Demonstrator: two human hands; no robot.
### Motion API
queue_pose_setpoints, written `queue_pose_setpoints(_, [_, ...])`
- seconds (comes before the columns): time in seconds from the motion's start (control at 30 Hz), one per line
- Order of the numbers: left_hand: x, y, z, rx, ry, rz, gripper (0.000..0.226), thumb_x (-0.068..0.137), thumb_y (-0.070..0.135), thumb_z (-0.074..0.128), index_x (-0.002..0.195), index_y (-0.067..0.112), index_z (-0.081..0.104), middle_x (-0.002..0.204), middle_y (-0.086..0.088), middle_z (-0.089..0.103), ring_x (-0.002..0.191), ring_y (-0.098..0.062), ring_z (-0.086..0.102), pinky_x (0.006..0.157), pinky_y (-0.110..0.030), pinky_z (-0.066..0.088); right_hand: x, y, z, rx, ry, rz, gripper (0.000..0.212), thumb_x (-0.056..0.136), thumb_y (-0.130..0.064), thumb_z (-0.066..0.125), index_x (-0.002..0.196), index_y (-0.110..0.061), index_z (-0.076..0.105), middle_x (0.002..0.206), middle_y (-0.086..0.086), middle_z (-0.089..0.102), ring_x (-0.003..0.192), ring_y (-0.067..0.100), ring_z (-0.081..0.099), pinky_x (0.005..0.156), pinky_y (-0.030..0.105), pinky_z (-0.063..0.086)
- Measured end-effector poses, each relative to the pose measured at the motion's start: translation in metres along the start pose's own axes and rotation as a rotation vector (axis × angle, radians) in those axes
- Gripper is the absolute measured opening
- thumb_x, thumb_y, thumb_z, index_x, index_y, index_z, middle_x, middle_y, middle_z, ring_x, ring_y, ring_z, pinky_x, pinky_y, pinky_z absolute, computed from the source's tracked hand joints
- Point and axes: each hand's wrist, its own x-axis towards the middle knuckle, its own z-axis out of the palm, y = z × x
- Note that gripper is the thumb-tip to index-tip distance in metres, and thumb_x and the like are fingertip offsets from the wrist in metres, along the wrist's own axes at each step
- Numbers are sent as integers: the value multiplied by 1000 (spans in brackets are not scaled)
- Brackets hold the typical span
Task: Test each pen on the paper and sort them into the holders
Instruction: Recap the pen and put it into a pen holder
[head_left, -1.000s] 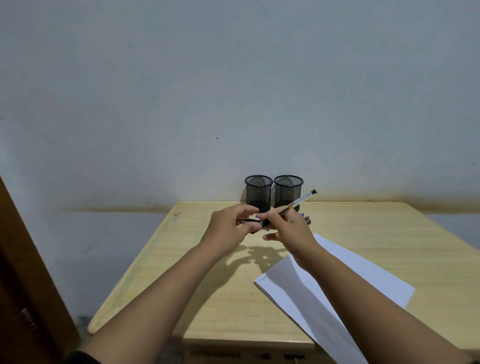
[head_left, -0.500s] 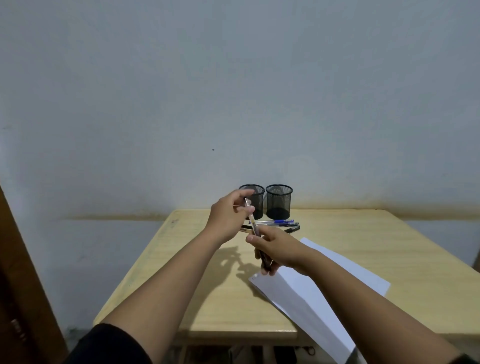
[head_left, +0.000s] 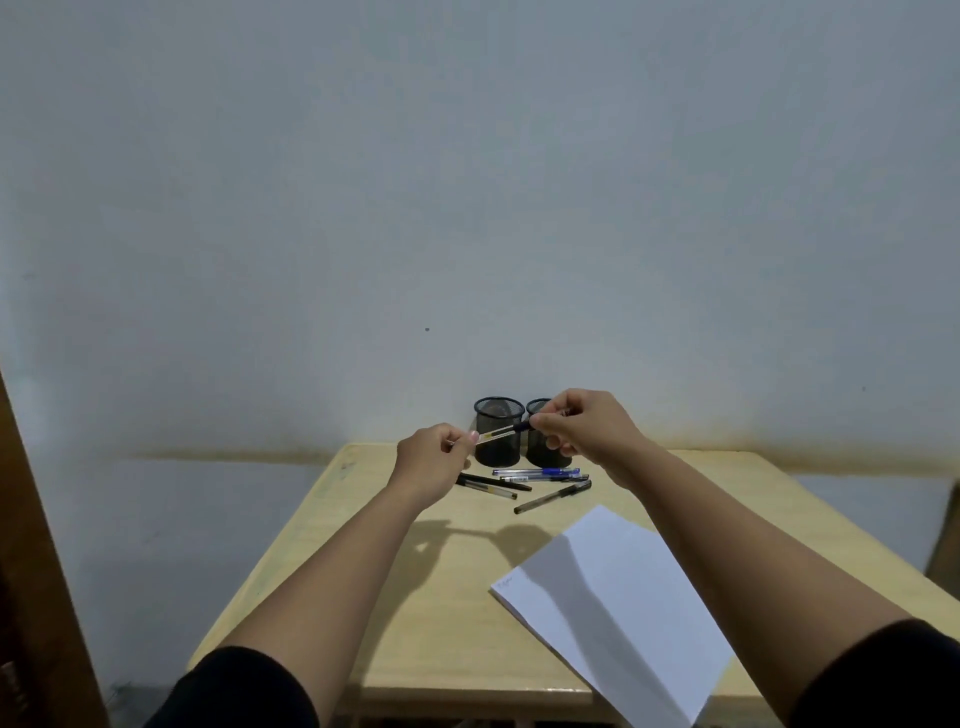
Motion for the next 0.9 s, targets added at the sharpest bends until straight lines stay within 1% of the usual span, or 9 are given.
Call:
queue_pose_setpoints(0.1, [18,7,0,200,-51,45,31,93,39,49,102,15,66,98,-3,69,103,-20,61,79,-24,42,20,-8,-4,1,29,-16,10,82,-12,69,74,-12,63,63,3,59,56,13,55,55,23,43])
queue_pose_setpoints(0.23, [51,21,-1,531,-163,71,42,92,38,49,128,16,52,131,-8,54,122,-24,47,96,-32,41,51,-15,-10,-63,49,-43,11,83,-16,68,84,-5,66,67,2,58,57,10,54,49,16,42])
queue_pose_setpoints(0.3, [70,29,1,684,-185,66,47,93,37,50,132,13,46,136,-10,49,126,-26,45,98,-35,41,70,-16,-12,-133,69,-57,17,83,-19,68,88,-3,67,68,1,58,56,9,54,49,16,40])
queue_pose_setpoints(0.4, [97,38,7,812,-168,76,49,93,38,49,133,10,45,137,-11,46,127,-27,45,97,-36,42,99,-16,-15,-195,93,-71,20,83,-20,68,89,-1,67,73,4,60,57,11,55,51,19,39])
queue_pose_setpoints(0.47, [114,41,12,849,-158,87,51,93,38,49,134,9,43,138,-12,44,126,-28,44,97,-37,43,117,-14,-15,-247,105,-90,23,82,-20,67,89,2,67,76,8,61,63,17,55,55,22,43])
queue_pose_setpoints(0.53, [131,42,15,869,-154,97,52,93,38,50,135,9,42,139,-12,42,127,-28,43,97,-37,42,135,-13,-16,-284,119,-111,26,82,-21,66,89,3,67,79,10,62,71,20,55,68,31,47])
queue_pose_setpoints(0.6, [147,43,18,877,-150,104,53,93,38,50,136,8,41,139,-11,41,128,-27,42,97,-38,42,155,-11,-16,-288,128,-125,25,81,-21,66,88,3,66,79,10,61,73,22,54,74,36,49])
queue_pose_setpoints(0.73, [177,36,27,864,-154,94,54,92,39,50,136,8,41,139,-10,40,128,-27,42,97,-37,42,190,-4,-13,-299,131,-137,20,82,-20,65,86,0,65,77,8,60,72,22,54,69,33,47])
queue_pose_setpoints(0.9, [208,12,46,804,-222,58,62,90,44,52,138,9,38,142,-11,39,131,-26,40,102,-37,40,227,22,1,-322,96,-106,14,83,-21,65,81,-7,63,74,6,59,71,22,55,71,33,48])
